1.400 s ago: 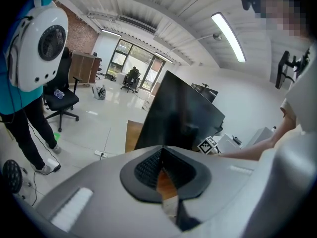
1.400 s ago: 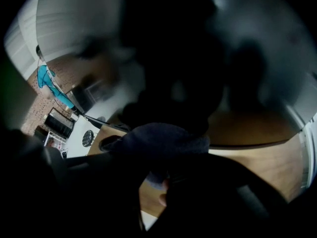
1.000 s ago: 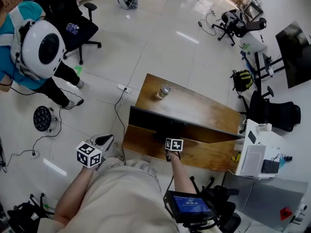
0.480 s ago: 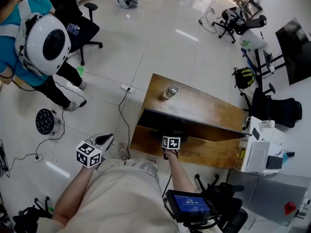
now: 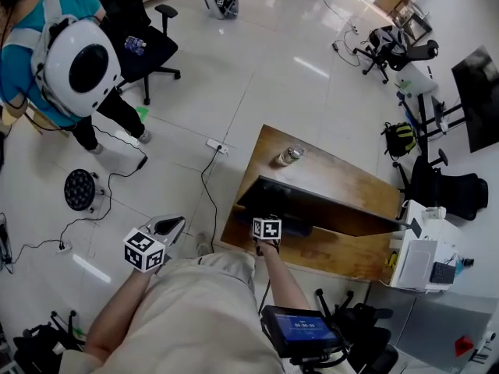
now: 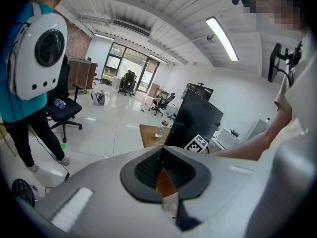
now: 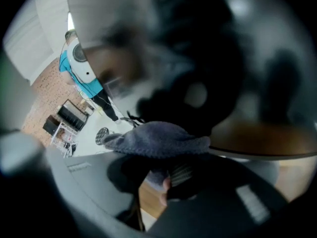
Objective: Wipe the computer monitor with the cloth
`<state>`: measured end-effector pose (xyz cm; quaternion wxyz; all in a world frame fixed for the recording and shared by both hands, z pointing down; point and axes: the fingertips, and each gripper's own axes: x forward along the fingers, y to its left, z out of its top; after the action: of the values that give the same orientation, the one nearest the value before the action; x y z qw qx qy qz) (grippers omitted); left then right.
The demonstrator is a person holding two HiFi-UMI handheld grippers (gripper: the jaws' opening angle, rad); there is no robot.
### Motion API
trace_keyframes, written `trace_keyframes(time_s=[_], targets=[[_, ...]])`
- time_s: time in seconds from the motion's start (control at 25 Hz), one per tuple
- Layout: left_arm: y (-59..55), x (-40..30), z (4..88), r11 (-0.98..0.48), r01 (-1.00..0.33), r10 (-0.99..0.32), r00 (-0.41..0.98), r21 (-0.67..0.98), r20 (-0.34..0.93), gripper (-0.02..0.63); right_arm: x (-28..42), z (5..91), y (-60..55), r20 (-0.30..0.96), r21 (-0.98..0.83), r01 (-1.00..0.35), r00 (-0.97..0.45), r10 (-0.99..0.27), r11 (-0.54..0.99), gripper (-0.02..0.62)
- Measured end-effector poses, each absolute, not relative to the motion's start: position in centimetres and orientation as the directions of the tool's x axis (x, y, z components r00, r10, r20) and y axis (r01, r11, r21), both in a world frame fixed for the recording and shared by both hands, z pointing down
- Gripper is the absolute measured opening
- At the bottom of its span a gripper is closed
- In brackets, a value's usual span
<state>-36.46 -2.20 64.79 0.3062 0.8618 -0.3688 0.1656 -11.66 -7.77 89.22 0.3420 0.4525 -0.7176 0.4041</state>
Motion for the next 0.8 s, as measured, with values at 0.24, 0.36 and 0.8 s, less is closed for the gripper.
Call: trace_keyframes(time_s=[0.24, 0.36, 0.8], targets=[[-1.5, -38.3, 64.5, -0.51, -0.762, -0.569, 0.647, 0.399, 0.508, 0.003, -16.2, 89.0, -8.8, 0.84, -0.318, -0.899, -0.414, -0.352, 0.3, 0.08], [-1.2, -39.1, 64.6, -0.5, -0.771, -0.582, 0.637, 0.395, 0.506, 0.003, -18.0, 89.1, -9.2, 0.835, -0.337, -0.89, -0.434, -0.339, 0.308, 0.08], [-1.2, -39.3, 63.9, -0.511, -0.772, -0.602, 0.635, 0.378, 0.484, 0.003, -19.9, 86.6, -9.8, 0.804, -0.41, -0.869, -0.487, -0.34, 0.276, 0.08]])
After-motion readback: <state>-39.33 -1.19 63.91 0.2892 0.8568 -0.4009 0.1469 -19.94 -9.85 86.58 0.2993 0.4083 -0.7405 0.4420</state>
